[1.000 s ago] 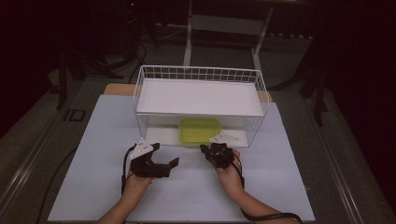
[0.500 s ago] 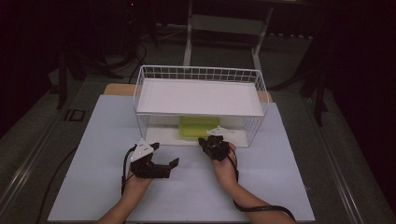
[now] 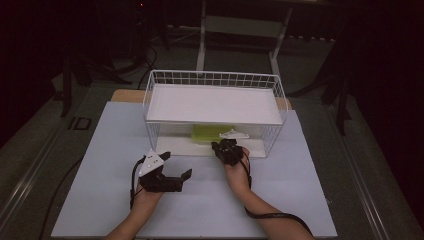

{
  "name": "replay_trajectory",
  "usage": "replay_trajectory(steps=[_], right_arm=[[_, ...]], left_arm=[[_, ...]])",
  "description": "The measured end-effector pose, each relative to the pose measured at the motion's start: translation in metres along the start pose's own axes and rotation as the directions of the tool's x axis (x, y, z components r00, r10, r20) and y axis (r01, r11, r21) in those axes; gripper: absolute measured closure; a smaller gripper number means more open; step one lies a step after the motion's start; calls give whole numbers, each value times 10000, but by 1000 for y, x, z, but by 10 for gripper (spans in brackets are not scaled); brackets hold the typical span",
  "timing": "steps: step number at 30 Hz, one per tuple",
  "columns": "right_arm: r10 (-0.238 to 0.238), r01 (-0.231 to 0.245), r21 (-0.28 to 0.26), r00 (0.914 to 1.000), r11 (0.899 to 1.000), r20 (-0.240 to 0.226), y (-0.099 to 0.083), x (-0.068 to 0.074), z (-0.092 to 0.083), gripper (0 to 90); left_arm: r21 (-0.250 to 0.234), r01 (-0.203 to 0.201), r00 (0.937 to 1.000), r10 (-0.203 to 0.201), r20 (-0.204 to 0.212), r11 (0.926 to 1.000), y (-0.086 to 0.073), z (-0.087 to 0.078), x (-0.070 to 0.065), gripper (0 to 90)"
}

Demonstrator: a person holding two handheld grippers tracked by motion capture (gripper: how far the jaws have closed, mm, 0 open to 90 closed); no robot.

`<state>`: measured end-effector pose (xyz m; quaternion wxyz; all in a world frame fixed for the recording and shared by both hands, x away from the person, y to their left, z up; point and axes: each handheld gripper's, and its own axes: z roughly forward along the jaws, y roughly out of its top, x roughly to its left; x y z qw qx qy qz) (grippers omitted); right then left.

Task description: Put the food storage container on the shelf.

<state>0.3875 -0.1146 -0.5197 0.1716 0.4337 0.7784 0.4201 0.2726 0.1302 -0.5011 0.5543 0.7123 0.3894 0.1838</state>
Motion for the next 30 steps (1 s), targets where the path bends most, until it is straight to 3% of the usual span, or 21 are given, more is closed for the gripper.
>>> replay_trajectory(steps=[15, 22, 25, 30], right_arm=[[155, -156, 26, 9998, 9999, 109, 6, -4, 7, 881], [-90, 88, -126, 9999, 9999, -89, 3, 2, -5, 856], [90, -95, -179, 9996, 9998, -270, 2, 3, -14, 821], [-303, 296, -215, 9990, 9993, -323, 0, 5, -27, 783]], left_arm=[[-45, -3, 9999, 4, 160, 10000, -1, 1, -2, 12], [-92, 4, 9993, -1, 373, 10000, 1, 1, -3, 12], [-122, -64, 9980, 72, 625, 9999, 1, 0, -3, 12], [-120, -117, 9968, 126, 795, 9999, 3, -1, -3, 12]])
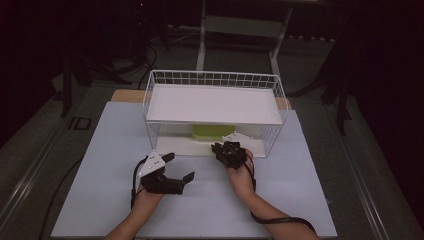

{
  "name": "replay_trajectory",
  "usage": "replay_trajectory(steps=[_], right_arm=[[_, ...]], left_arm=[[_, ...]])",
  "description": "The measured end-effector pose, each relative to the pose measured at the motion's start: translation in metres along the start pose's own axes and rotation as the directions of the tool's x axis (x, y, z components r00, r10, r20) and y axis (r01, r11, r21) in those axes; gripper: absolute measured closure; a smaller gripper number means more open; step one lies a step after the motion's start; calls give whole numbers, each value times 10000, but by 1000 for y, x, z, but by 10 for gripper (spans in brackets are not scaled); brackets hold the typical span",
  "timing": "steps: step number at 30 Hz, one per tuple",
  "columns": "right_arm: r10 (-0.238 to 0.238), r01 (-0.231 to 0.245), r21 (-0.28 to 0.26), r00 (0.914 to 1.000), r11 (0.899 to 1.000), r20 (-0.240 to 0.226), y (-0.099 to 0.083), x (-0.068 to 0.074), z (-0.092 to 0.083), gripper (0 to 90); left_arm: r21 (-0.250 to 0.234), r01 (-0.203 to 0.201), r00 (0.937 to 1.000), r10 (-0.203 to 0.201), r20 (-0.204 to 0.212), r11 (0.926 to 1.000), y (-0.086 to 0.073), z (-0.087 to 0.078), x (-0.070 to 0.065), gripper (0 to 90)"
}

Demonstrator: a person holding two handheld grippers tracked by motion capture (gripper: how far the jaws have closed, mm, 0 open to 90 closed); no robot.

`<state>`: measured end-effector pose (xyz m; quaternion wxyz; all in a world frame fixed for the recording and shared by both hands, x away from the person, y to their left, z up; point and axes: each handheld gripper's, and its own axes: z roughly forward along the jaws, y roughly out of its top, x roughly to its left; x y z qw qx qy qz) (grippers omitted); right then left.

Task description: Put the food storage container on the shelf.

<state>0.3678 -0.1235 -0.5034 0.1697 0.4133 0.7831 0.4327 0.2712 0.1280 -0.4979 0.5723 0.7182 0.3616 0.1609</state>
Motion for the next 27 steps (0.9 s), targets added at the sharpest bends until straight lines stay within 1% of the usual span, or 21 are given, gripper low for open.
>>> replay_trajectory(steps=[2, 3, 4, 5, 6, 8, 9, 10, 13, 15, 16, 17, 18, 19, 20, 21, 22, 23, 25, 27], right_arm=[[-42, 42, -49, 10000, 10000, -15, 0, 0, -5, 769], [-95, 95, -47, 10000, 9999, -13, 0, 1, -7, 745], [-83, 83, -39, 10000, 10000, -29, 1, 1, -10, 719], [-83, 83, -39, 10000, 10000, -29, 1, 1, -10, 719], [-84, 81, -125, 9998, 9999, -203, 1, 1, -18, 626], [-58, 52, -196, 9996, 9998, -289, 1, 2, -23, 580], [-58, 52, -196, 9996, 9998, -289, 1, 2, -23, 580], [-203, 193, -258, 9991, 9995, -381, 1, 4, -28, 510], [-505, 489, -366, 9978, 9981, -439, -1, 9, -36, 402], [-558, 529, -499, 9967, 9974, -585, -2, 11, -42, 324], [-521, 483, -526, 9960, 9974, -726, -3, 11, -43, 248], [-531, 488, -455, 9939, 9978, -971, -3, 11, -46, 192], [-516, 471, -438, 9929, 9979, -1070, -4, 11, -47, 158], [-674, 634, -389, 9917, 9972, -1094, -4, 11, -49, 123], [-938, 899, -414, 9900, 9951, -1049, -4, 11, -51, 127], [-1105, 1066, -416, 9879, 9934, -1092, -4, 11, -53, 127], [-1088, 1041, -466, 9875, 9935, -1138, -5, 10, -56, 127], [-1022, 973, -475, 9881, 9941, -1152, -5, 9, -57, 131], [-899, 854, -417, 9886, 9955, -1212, -5, 6, -62, 138], [-805, 768, -325, 9880, 9965, -1315, -6, 5, -67, 139]], left_arm=[[-38, 63, 9999, -63, 95, 10000, 0, 0, 0, 12], [41, 35, 10000, -35, 81, 10000, 1, 0, 0, 12], [19, -2, 9999, 1, 120, 10000, 1, 0, 0, 12], [19, -2, 9999, 1, 120, 10000, 1, 0, 0, 12], [23, -13, 9998, 13, 183, 10000, 2, 0, 0, 12], [75, 117, 9992, -120, 369, 9999, 5, 2, 0, 12], [75, 117, 9992, -120, 369, 9999, 5, 2, 0, 12], [189, 285, 9983, -294, 499, 9994, 6, 4, -1, 12], [139, 246, 9969, -255, 739, 9996, 11, 5, -4, 12], [99, 182, 9962, -190, 845, 9998, 14, 4, -7, 12], [87, 168, 9962, -175, 851, 9998, 16, 4, -7, 12], [135, 214, 9960, -225, 860, 9997, 17, 4, -8, 12], [156, 274, 9957, -287, 880, 9995, 17, 3, -8, 12], [120, 336, 9951, -346, 931, 9994, 17, 3, -8, 12], [125, 363, 9946, -373, 965, 9993, 18, 2, -8, 12], [171, 344, 9946, -359, 973, 9993, 18, 2, -8, 12], [153, 339, 9938, -354, 1054, 9993, 18, 2, -9, 12], [100, 368, 9917, -377, 1231, 9993, 18, 2, -9, 12], [200, 197, 9915, -221, 1285, 9996, 18, 1, -11, 12], [274, 100, 9898, -138, 1417, 9996, 19, 0, -13, 12]])
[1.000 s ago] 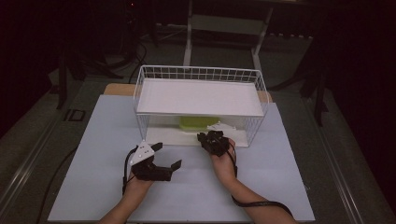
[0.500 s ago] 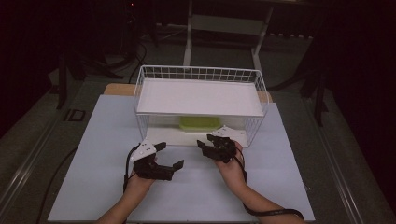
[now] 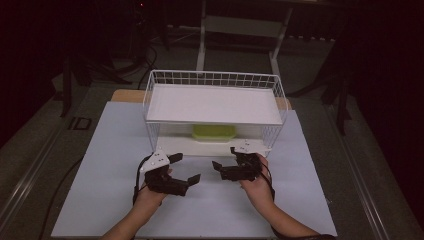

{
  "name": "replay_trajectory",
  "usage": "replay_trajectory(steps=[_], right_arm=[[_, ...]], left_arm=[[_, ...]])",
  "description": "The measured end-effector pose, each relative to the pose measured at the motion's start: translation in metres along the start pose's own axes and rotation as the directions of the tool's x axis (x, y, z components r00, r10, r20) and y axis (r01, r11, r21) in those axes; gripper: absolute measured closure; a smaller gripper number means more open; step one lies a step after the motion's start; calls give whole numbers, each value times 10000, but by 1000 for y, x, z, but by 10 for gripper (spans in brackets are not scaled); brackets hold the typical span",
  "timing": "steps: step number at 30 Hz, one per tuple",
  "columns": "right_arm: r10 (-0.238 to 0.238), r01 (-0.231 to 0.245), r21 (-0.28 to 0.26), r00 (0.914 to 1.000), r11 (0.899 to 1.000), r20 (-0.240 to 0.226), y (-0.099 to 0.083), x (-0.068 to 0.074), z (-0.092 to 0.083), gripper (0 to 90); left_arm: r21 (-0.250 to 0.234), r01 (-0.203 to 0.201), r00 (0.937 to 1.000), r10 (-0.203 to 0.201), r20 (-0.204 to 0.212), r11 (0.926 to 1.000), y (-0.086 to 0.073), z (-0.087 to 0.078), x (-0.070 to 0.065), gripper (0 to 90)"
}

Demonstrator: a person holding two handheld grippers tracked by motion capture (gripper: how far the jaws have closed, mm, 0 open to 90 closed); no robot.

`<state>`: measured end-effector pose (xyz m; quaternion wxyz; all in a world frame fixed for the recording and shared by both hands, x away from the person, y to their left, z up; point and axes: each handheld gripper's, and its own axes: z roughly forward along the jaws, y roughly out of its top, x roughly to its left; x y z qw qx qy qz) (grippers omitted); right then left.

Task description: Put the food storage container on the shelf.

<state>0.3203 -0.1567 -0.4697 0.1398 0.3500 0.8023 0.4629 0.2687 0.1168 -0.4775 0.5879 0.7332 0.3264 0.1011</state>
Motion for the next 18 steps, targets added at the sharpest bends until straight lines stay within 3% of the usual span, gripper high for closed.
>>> replay_trajectory(steps=[5, 18], right_arm=[[57, -59, -119, 9998, 9999, -193, -3, 0, -13, 145], [137, -143, -84, 9982, 9999, -588, -14, 1, -36, 144]], left_arm=[[1, 48, 9996, -48, 266, 10000, 0, -5, -3, 12], [71, -172, 9995, 170, 264, 9998, -4, -22, -7, 12]])
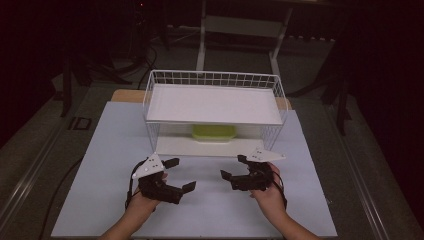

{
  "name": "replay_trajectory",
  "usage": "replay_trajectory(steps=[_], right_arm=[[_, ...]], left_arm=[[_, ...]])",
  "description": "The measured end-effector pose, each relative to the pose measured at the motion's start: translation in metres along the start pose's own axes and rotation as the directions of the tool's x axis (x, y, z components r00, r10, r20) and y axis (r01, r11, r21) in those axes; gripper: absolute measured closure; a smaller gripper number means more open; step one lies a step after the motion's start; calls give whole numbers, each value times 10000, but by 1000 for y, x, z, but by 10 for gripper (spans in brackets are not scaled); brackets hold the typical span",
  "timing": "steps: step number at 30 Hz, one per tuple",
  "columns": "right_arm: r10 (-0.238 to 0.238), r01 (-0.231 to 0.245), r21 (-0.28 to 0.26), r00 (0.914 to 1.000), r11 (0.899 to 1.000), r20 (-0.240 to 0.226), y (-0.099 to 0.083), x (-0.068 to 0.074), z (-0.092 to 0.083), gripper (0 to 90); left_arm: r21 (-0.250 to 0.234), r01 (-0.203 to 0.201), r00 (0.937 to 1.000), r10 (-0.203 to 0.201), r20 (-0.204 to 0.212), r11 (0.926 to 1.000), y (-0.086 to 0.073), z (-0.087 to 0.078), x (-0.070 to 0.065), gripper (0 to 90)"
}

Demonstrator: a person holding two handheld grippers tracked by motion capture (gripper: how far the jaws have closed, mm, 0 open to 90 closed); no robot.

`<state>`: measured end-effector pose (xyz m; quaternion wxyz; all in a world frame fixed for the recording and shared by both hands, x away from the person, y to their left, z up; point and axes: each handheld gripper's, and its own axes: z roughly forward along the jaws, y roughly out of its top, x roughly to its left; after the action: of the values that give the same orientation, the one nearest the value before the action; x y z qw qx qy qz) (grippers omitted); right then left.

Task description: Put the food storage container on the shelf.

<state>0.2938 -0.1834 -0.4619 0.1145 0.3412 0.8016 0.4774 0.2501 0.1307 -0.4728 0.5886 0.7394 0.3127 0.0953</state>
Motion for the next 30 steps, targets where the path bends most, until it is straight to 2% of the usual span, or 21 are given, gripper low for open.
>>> replay_trajectory(steps=[13, 18, 25, 30], right_arm=[[165, -165, -97, 9999, 9998, -12, -16, -7, -29, 145], [181, -181, -135, 9998, 9997, -35, -20, -10, -40, 144], [246, -246, -51, 9997, 9997, -40, -30, -16, -51, 144], [300, -300, 14, 9991, 9995, -303, -35, -22, -56, 145]], left_arm=[[223, -280, 9996, 279, 40, 9994, -7, -14, -6, 12], [198, -225, 9997, 224, 93, 9996, -10, -20, -7, 12], [306, -204, 9998, 206, -83, 9993, -17, -29, -5, 12], [297, -211, 9991, 222, -352, 9993, -22, -37, 0, 12]])
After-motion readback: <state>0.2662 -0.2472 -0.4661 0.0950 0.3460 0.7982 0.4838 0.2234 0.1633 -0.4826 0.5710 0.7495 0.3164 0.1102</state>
